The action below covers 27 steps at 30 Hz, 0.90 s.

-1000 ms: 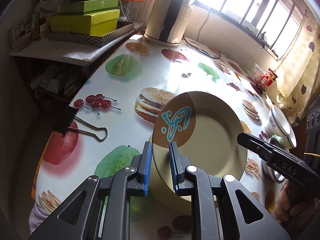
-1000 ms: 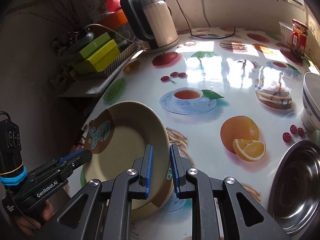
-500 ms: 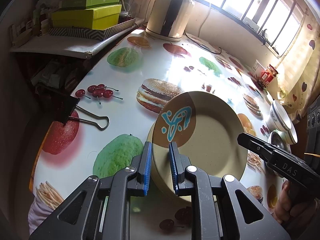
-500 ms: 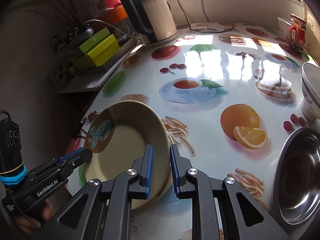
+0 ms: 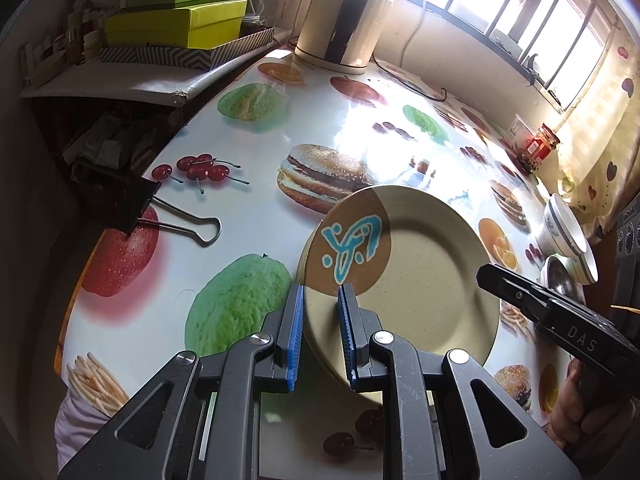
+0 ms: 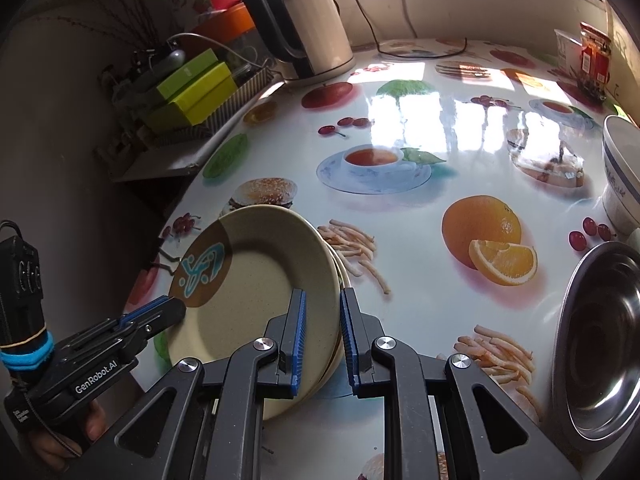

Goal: Organize plates and bowls

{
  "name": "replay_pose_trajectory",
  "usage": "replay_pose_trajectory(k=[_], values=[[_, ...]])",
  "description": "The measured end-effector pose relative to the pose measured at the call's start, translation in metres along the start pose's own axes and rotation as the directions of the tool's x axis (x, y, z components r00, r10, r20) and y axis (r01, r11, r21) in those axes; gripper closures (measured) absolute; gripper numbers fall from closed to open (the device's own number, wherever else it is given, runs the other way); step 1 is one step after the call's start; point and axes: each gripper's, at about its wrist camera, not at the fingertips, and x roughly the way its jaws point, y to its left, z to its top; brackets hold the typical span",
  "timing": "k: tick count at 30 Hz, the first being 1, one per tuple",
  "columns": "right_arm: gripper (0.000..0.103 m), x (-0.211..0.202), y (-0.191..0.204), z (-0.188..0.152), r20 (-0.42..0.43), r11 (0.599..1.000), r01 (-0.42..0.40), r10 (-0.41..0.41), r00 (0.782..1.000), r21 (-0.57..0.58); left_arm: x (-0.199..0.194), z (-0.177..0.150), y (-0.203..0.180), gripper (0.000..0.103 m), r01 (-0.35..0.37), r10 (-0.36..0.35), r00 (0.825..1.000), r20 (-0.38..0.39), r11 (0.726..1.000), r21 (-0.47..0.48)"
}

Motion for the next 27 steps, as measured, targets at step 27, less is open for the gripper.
replay_pose_trajectory(k=[27], values=[[0.084,0.0049,-0.002,-0.0024,-0.002,1.0,0.005,-0.005,1.0,0.0,0.0001,-0.0015,-0.0026,0.085,-0.014,0.014,1.0,0.008,1.0,0.01]])
